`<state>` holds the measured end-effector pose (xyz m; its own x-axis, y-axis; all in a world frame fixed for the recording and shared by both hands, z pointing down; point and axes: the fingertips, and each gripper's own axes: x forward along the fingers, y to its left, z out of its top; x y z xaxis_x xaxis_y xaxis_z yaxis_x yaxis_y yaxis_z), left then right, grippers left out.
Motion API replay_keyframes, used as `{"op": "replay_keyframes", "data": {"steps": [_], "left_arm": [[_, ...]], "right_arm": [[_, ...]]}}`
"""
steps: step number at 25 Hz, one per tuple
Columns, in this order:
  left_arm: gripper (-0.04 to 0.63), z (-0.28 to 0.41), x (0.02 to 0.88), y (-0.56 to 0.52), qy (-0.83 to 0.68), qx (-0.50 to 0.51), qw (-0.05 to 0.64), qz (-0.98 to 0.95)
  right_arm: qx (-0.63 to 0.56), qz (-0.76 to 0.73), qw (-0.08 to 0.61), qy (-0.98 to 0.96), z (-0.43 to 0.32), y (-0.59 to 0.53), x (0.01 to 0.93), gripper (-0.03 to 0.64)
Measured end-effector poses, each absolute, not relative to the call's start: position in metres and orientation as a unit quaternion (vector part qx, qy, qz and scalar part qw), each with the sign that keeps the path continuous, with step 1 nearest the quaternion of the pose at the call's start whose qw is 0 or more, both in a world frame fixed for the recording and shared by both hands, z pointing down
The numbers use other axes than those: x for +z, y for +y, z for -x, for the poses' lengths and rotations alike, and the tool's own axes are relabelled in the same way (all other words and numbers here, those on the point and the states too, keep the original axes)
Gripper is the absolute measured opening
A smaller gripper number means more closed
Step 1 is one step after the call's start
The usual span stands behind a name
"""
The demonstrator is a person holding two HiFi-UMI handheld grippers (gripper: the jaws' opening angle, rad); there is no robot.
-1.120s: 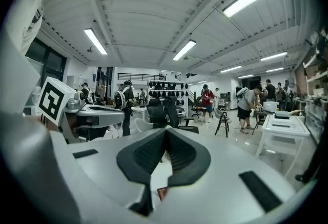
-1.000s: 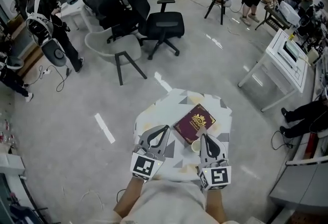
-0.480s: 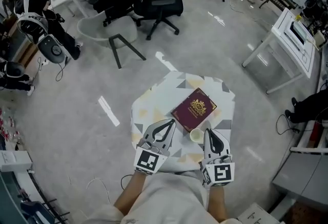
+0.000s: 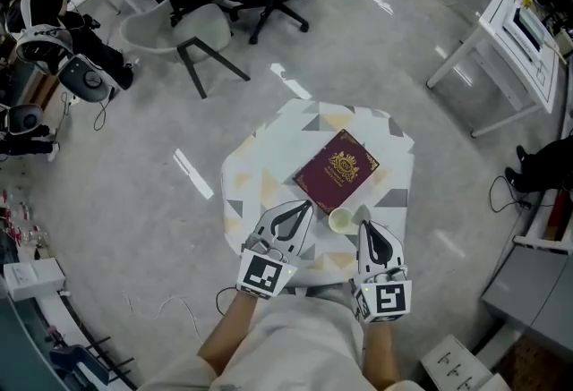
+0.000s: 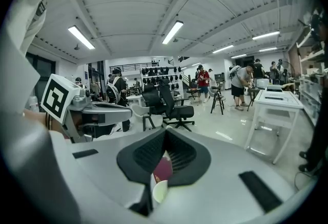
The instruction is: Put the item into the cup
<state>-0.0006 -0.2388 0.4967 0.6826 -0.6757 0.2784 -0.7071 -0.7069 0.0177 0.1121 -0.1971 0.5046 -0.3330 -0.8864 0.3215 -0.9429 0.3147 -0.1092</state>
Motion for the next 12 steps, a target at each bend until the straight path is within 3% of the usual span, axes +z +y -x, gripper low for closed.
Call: {"op": "replay_keyframes", "data": {"steps": [12], "left_arm": [[0.012, -0.016, 0.534, -0.222, -0.352, 0.15, 0.086, -0.92]], "right_arm": [[0.188, -0.567, 0.109, -0.794, -0.121, -0.176, 0.548, 0.005]]}}
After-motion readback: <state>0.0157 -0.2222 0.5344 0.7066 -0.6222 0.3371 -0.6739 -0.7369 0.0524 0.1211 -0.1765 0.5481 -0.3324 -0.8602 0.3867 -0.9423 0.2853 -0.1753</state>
